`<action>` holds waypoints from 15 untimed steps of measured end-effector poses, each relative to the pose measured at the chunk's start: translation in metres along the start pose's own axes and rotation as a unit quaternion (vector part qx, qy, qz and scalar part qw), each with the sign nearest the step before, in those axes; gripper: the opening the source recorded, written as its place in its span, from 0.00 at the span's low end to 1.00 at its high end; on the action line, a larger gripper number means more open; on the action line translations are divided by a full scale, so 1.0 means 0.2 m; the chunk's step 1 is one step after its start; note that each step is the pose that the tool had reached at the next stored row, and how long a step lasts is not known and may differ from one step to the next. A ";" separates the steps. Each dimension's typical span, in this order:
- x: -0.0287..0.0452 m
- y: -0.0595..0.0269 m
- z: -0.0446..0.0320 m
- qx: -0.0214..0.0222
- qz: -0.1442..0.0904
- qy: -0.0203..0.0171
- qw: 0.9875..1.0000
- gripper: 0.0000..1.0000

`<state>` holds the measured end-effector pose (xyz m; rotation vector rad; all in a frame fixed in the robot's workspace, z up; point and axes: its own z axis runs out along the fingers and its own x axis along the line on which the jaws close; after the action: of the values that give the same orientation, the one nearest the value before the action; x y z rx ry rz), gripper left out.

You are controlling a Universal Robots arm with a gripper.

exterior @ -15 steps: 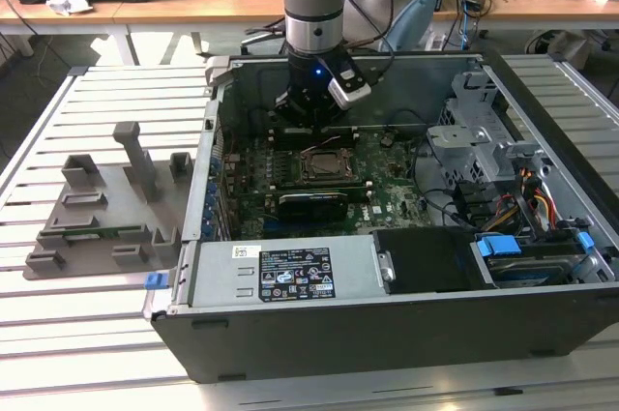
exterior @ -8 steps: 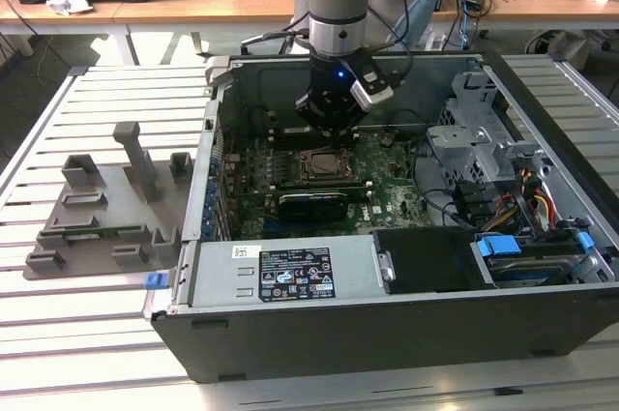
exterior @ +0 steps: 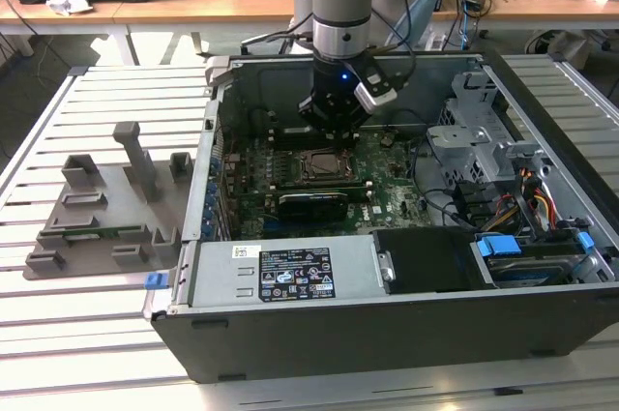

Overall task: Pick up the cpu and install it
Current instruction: 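Install the first cpu locking lever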

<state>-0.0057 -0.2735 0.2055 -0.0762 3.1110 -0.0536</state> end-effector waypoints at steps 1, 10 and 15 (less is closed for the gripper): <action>0.001 0.000 0.001 0.000 0.000 0.000 1.000 0.11; 0.002 -0.001 0.016 0.004 0.000 0.000 1.000 0.11; 0.002 -0.005 0.016 0.005 0.000 0.000 1.000 0.11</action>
<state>-0.0061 -0.2747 0.2023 -0.0766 3.1109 -0.0701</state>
